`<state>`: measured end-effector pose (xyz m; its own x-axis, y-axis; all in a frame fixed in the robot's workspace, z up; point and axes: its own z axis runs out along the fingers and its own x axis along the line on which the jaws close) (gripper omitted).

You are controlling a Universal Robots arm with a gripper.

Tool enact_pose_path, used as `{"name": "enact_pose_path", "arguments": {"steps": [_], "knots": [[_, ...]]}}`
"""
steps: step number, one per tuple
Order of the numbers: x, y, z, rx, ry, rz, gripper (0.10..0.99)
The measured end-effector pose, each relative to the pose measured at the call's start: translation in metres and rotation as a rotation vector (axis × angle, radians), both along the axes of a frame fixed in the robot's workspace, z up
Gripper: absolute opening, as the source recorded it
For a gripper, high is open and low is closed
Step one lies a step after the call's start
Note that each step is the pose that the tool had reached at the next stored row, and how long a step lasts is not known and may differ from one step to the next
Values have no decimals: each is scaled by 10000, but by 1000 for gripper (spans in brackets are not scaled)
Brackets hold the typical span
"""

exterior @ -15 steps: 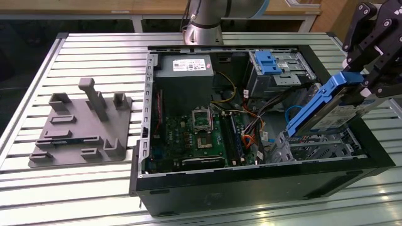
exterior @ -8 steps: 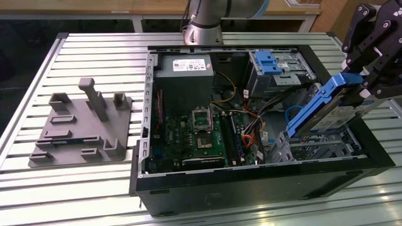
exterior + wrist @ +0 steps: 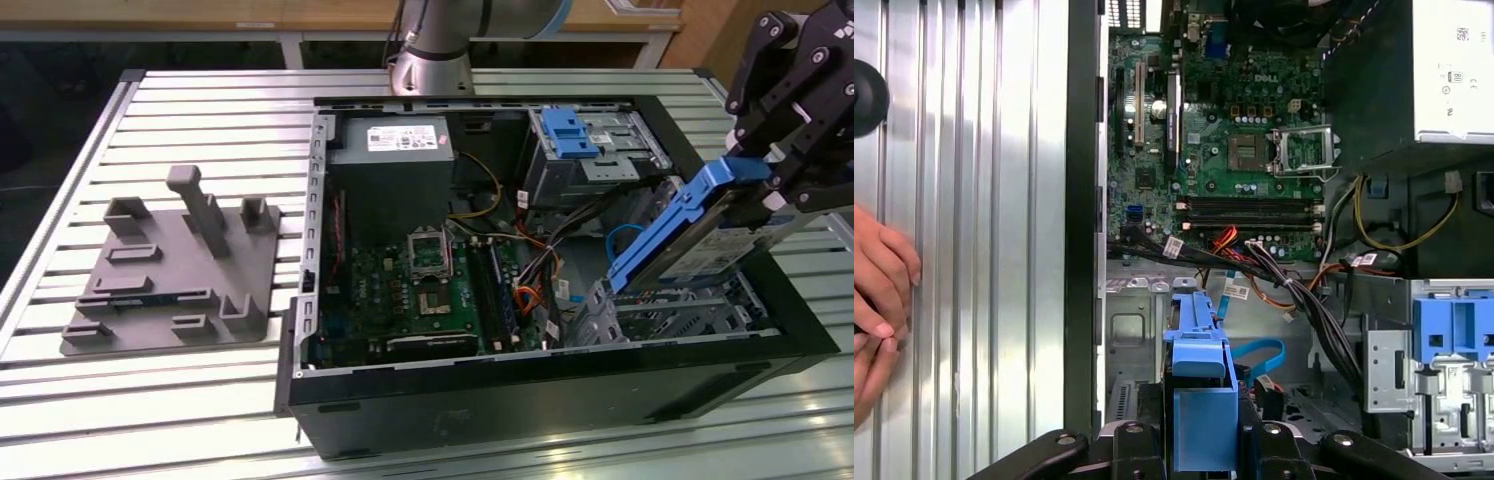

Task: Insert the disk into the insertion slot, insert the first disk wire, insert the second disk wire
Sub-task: 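Insert the disk into the insertion slot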

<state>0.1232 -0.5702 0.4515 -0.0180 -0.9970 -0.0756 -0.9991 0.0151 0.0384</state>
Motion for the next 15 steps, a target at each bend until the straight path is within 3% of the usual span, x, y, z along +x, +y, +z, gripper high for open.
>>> {"name": "enact_pose_path", "arguments": {"steps": [15], "knots": [[0, -16, -35, 0, 0, 0, 361]]}}
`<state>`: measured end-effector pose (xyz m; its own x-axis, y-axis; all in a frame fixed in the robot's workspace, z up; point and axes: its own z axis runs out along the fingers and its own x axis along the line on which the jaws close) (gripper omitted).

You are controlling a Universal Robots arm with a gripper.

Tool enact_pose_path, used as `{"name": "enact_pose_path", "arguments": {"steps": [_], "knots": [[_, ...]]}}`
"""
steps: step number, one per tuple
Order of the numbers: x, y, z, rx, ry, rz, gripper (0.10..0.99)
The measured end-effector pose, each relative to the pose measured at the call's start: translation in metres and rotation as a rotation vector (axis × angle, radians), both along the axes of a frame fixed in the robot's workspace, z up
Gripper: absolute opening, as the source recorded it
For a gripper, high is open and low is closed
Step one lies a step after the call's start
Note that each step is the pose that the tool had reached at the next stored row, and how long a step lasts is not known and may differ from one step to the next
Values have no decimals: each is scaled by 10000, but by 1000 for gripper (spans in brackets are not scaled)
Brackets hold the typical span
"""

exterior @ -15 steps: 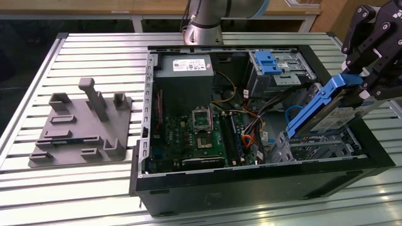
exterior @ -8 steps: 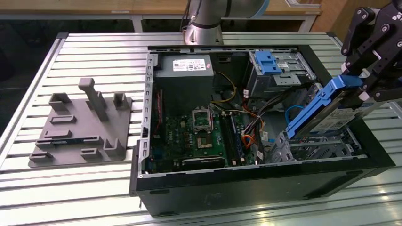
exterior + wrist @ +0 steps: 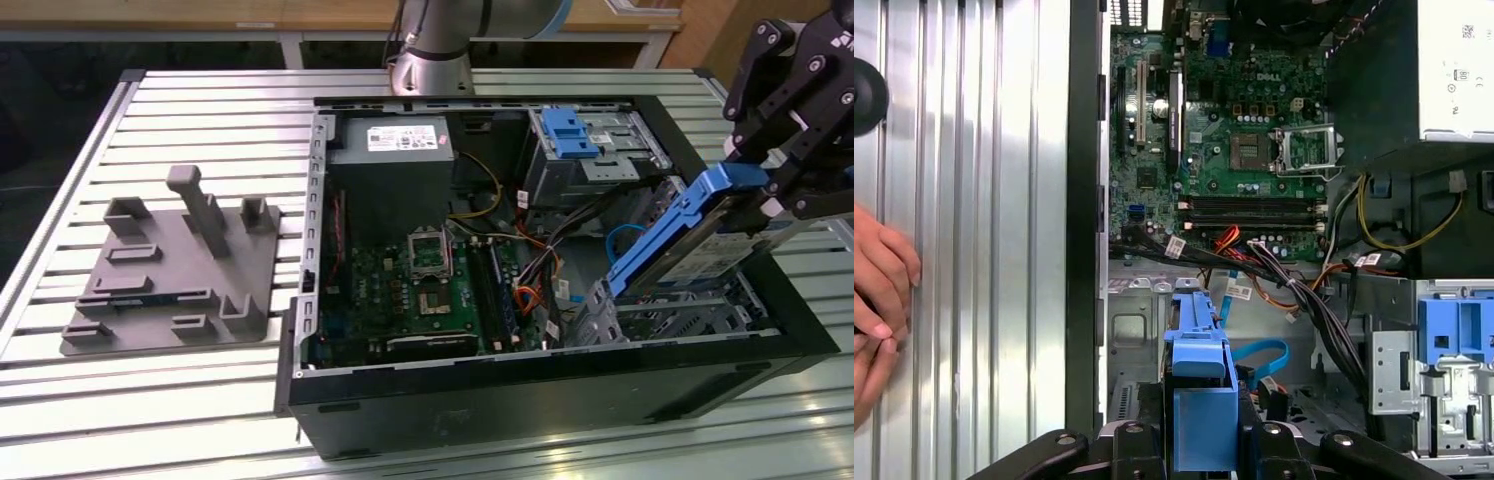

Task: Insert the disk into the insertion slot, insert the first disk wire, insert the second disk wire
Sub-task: 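Insert the disk into the insertion slot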

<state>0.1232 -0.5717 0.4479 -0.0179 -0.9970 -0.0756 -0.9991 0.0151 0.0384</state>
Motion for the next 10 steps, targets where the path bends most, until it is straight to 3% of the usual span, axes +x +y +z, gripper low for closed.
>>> {"name": "enact_pose_path", "arguments": {"steps": [10], "knots": [[0, 0, -43, -1, 0, 0, 361]]}}
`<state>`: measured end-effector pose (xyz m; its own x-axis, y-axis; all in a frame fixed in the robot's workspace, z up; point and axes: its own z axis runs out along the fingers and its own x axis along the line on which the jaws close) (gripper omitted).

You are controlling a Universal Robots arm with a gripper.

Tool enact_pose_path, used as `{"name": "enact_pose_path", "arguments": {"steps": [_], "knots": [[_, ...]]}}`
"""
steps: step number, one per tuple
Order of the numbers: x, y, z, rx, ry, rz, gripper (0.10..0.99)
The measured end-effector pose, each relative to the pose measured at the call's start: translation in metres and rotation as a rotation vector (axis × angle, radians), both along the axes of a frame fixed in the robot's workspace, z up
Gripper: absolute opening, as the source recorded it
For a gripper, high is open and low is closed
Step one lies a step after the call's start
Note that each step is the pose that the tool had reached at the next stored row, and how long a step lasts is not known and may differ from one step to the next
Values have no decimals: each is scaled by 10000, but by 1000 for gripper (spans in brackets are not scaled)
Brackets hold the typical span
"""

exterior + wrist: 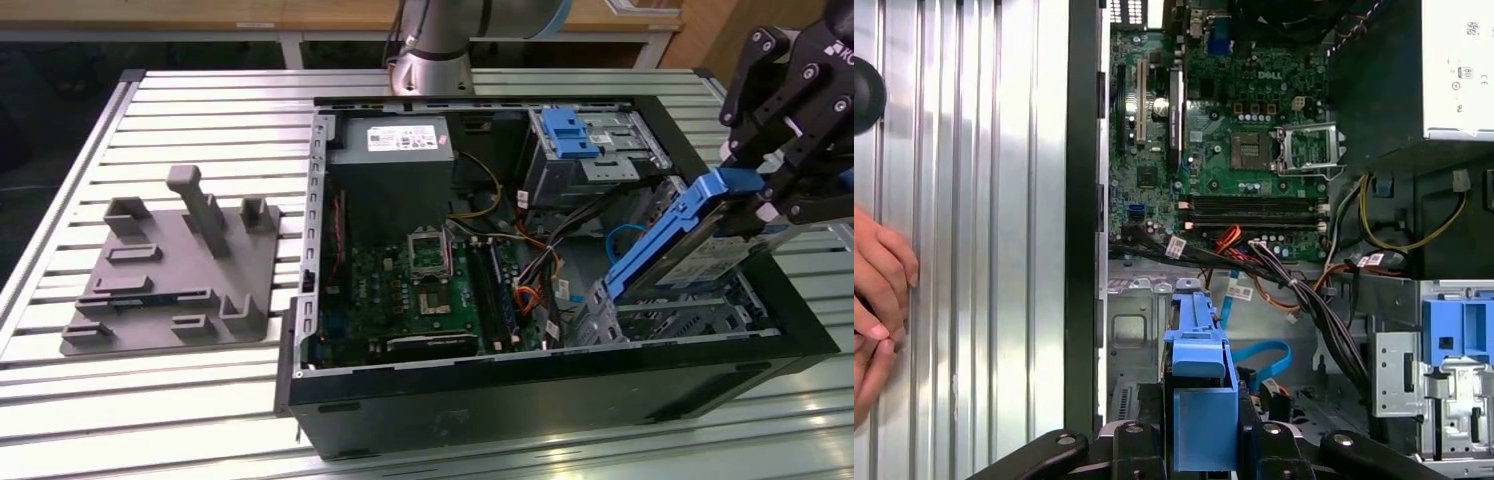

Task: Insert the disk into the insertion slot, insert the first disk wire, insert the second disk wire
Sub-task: 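Insert the disk into the insertion slot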

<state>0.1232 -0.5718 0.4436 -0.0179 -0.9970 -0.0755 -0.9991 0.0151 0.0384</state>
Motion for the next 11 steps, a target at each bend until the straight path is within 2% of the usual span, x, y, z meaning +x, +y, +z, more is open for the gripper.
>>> {"name": "enact_pose_path", "arguments": {"steps": [9, 11], "knots": [[0, -2, -44, 0, 0, -1, 361], [1, -3, -46, 1, 14, 0, 361]]}}
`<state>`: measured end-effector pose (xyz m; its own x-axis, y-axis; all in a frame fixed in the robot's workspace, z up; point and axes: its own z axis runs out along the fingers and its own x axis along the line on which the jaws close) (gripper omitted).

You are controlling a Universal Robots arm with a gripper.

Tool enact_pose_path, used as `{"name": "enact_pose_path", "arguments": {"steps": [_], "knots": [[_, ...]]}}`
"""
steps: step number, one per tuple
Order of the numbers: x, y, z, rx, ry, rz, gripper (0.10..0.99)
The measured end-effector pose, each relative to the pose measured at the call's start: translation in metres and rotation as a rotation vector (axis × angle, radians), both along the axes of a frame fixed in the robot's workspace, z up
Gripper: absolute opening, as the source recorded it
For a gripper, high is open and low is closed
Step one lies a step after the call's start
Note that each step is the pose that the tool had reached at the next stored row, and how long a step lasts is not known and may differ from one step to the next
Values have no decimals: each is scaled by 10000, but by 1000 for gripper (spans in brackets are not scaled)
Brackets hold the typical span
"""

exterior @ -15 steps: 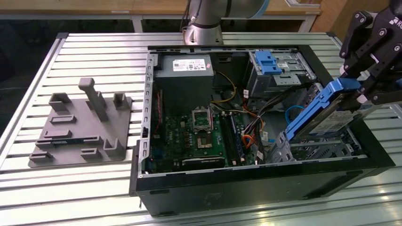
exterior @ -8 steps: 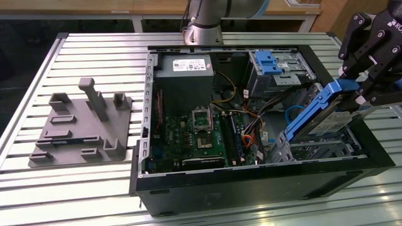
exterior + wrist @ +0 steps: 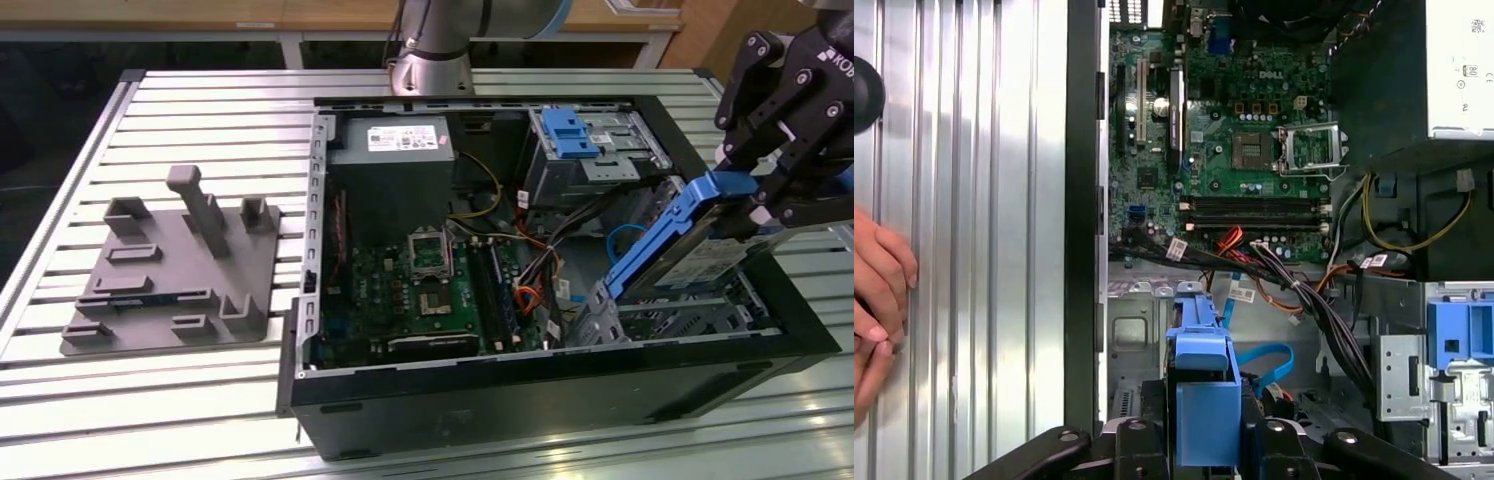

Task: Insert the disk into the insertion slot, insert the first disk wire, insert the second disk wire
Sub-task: 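Insert the disk into the insertion slot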

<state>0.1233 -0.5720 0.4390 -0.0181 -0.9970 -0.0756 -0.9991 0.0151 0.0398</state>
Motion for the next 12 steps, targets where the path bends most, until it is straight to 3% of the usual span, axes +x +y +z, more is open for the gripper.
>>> {"name": "enact_pose_path", "arguments": {"steps": [8, 12], "knots": [[0, 0, 29, 3, 119, -16, 361], [3, 0, 31, 1, 129, -272, 361]]}}
